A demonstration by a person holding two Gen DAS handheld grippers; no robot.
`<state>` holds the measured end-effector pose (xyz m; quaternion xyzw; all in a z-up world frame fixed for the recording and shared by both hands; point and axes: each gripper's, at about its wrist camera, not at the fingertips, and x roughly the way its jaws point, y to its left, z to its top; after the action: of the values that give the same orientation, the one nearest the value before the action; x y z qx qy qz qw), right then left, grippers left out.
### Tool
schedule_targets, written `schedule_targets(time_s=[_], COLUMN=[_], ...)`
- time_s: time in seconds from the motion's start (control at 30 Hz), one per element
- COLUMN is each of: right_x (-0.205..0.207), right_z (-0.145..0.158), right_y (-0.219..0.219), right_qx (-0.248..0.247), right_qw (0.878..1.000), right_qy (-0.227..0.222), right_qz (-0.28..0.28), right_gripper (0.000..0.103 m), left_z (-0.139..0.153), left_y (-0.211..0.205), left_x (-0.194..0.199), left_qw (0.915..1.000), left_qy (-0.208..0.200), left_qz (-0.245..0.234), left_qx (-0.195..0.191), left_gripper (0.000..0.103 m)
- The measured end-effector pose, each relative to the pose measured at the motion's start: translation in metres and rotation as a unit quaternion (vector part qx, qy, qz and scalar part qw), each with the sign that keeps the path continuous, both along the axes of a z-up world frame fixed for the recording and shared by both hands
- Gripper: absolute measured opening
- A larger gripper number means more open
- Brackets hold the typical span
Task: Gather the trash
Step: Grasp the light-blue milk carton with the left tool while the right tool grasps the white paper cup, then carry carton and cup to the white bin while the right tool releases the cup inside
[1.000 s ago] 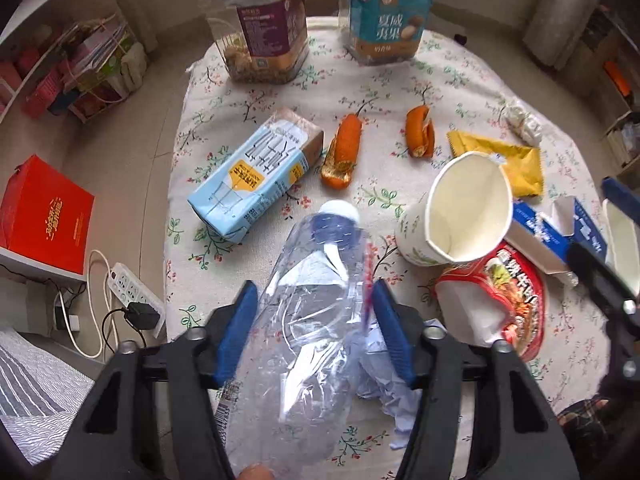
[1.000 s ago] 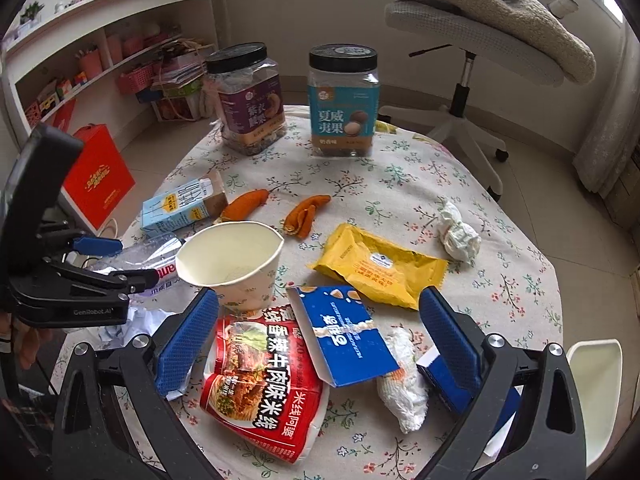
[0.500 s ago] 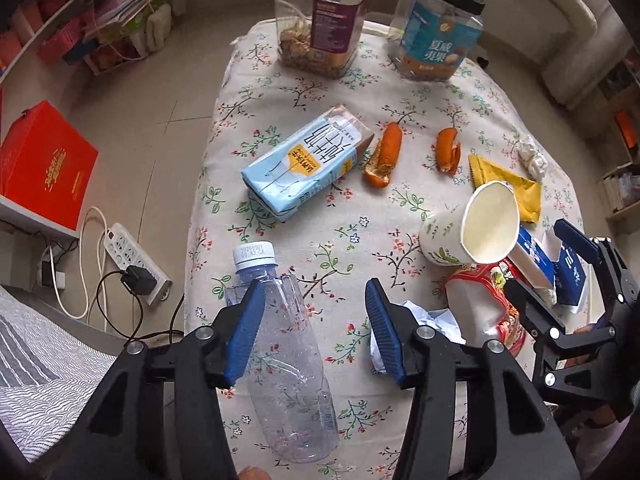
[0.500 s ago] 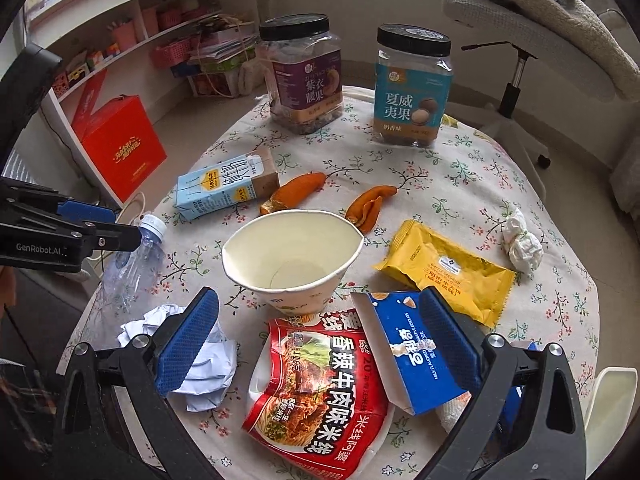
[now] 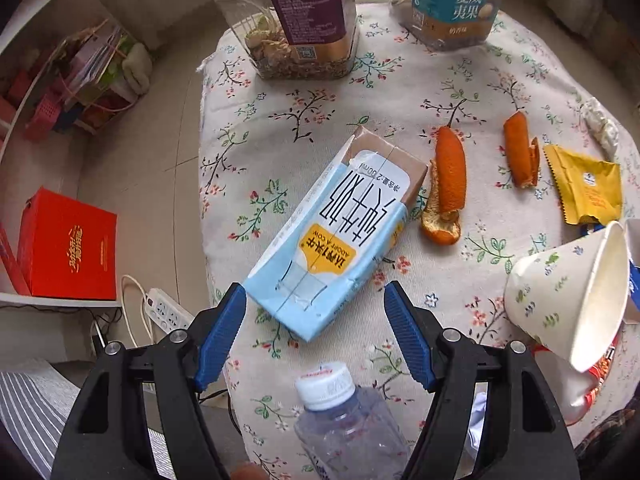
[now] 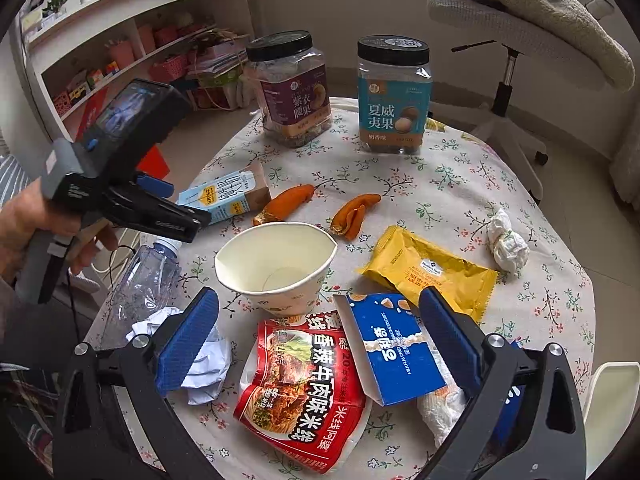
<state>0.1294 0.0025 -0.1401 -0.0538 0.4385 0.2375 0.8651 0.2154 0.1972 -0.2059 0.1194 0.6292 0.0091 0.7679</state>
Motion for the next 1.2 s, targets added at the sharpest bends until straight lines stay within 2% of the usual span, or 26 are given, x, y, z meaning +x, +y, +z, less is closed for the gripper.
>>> schedule_targets(time_s=[0.1,0.17,0.23,0.27,0.3,0.37,0.43,0.53,0.6,0.7,0.83,0.93,1.03,1.07,1.1,1.13,1.2], right_x=[0.004,0.006,0.010,0.012,0.014,0.020,0.026,0.032,0.032,0.024,0.028,0.035,0.038,0.038,0.039,0.040,0.040], right_z=[-0.003,-0.005,-0.007,-0.009,-0.012,-0.018,-0.023,-0.028,-0.028,-0.024,-0.031,-0.041,-0.048,-0.049,-0.049,-0.049,-0.046], right_y=[0.009,0.015,0.020,0.021,0.021,0.021,0.020,0.019,0.022,0.031,0.043,0.047,0.046,0.045,0.044,0.043,0.040], right_qx=[-0.011,-0.019,-0.019,-0.018,-0.019,-0.023,-0.016,0.002,0.018,0.015,-0.009,-0.015,-0.016,-0.012,-0.008,-0.005,0.003], right_qw=[1.000,0.999,0.998,0.998,0.997,0.998,0.998,0.997,0.994,0.991,0.992,0.991,0.992,0.993,0.993,0.993,0.995], right_qy=[-0.003,-0.009,-0.006,-0.001,0.004,0.012,0.028,0.050,0.064,0.056,0.057,0.067,0.067,0.065,0.067,0.071,0.065], right_qz=[0.027,0.047,0.063,0.068,0.069,0.063,0.055,0.058,0.082,0.118,0.117,0.112,0.105,0.102,0.100,0.095,0.082], right_gripper=[0.096,0.096,0.096,0.096,0.096,0.096,0.096,0.096,0.096,0.096,0.096,0.096,0.096,0.091,0.075,0.070,0.064], left_z=[-0.017,-0.022,-0.025,-0.026,-0.025,-0.023,-0.015,0.012,0.036,0.073,0.115,0.132,0.136,0.135,0.132,0.129,0.120], left_y=[-0.007,-0.010,-0.009,-0.008,-0.005,-0.002,0.002,0.005,0.007,0.010,0.011,0.013,0.013,0.014,0.014,0.013,0.010], left_x=[0.014,0.019,0.020,0.020,0.020,0.019,0.016,0.007,-0.002,-0.025,-0.066,-0.098,-0.125,-0.131,-0.135,-0.138,-0.136], left_qw=[0.9977,0.9964,0.9968,0.9972,0.9980,0.9989,0.9994,0.9980,0.9953,0.9888,0.9768,0.9647,0.9496,0.9442,0.9402,0.9382,0.9415], left_qy=[0.012,0.015,0.016,0.017,0.014,0.000,-0.015,-0.055,-0.083,-0.123,-0.164,-0.184,-0.207,-0.216,-0.223,-0.226,-0.219], left_qz=[-0.037,-0.056,-0.065,-0.065,-0.059,-0.044,-0.032,-0.012,0.000,0.022,0.064,0.103,0.137,0.145,0.149,0.150,0.144], left_qx=[0.056,0.063,0.045,0.032,0.018,0.018,0.000,-0.029,-0.050,-0.083,-0.122,-0.157,-0.191,-0.202,-0.210,-0.215,-0.212], left_gripper=[0.075,0.074,0.063,0.045,0.038,0.038,0.037,0.037,0.037,0.037,0.038,0.038,0.038,0.038,0.038,0.038,0.038])
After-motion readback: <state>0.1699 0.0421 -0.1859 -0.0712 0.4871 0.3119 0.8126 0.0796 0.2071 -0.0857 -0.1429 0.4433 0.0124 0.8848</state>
